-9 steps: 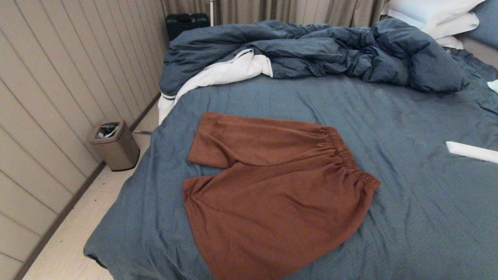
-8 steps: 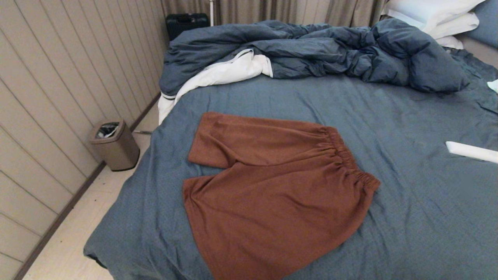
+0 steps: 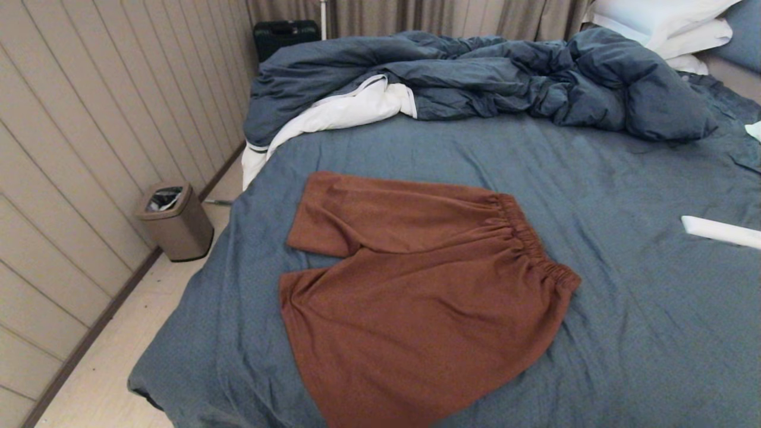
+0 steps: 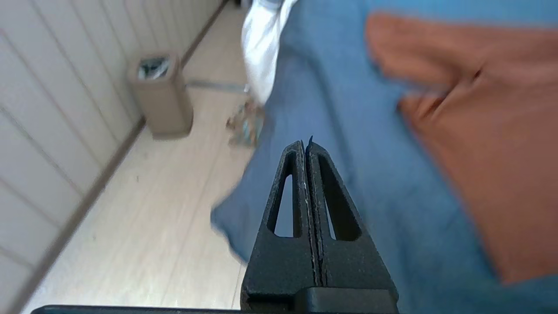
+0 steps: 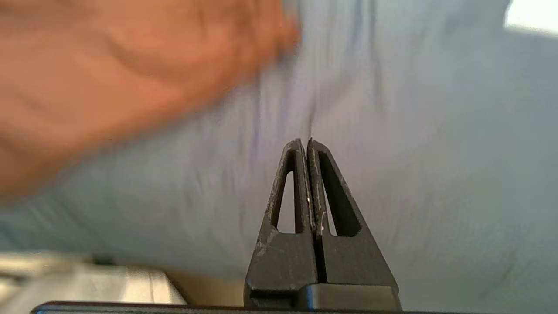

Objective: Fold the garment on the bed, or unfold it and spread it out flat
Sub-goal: Fold the brown shorts

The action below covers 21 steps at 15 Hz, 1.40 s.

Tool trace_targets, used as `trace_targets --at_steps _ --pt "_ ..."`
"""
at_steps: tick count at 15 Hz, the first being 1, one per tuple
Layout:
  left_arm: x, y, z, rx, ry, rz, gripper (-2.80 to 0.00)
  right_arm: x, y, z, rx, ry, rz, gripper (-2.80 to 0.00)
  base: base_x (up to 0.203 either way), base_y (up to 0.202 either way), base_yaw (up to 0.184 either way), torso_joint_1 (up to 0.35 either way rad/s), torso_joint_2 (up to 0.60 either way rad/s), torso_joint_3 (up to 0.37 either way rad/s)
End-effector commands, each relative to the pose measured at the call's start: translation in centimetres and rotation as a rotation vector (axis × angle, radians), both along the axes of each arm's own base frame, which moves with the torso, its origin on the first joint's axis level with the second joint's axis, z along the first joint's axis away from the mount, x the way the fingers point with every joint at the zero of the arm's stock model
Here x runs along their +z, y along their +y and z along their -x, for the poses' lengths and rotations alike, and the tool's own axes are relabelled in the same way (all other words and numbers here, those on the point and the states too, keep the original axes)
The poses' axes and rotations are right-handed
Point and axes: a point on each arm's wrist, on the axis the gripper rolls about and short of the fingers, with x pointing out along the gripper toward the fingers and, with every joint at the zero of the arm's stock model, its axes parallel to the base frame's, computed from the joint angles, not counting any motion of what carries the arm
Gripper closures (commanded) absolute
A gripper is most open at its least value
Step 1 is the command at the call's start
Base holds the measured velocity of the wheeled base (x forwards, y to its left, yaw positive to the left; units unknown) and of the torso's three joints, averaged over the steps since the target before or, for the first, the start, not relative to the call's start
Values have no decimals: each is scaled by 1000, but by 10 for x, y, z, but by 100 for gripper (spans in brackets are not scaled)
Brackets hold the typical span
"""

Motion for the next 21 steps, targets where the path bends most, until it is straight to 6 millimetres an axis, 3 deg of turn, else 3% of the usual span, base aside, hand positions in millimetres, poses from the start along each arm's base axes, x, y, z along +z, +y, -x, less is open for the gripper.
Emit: trace_targets --at_steps 1,3,5,8,10,12,15,18,21 --pt "46 0 -15 -2 72 1 0 57 0 -1 24 -6 1 0 0 0 0 0 0 0" --pt "86 0 -40 -10 132 2 0 104 0 -17 64 30 -1 0 0 0 0 0 0 0" --pt "115 -1 -77 -37 221 14 0 145 2 -48 91 83 -17 0 0 0 0 0 0 0" --pt "131 -3 -141 -113 437 83 0 177 4 -118 65 229 -88 0 0 0 0 0 0 0" --pt "125 -5 -181 -160 606 159 0 175 -3 -175 -9 360 -126 0 0 0 0 0 0 0" --pt "107 -13 -218 -192 775 223 0 159 -19 -233 -85 524 -164 0 0 0 0 0 0 0" --pt "75 -45 -249 -280 993 223 0 132 -43 -290 -77 769 -231 0 0 0 0 0 0 0" --pt "51 -88 -253 -344 1142 196 0 104 -56 -313 -21 975 -245 0 0 0 0 0 0 0" --pt "43 -113 -241 -370 1217 222 0 90 -57 -315 15 1027 -202 0 0 0 0 0 0 0"
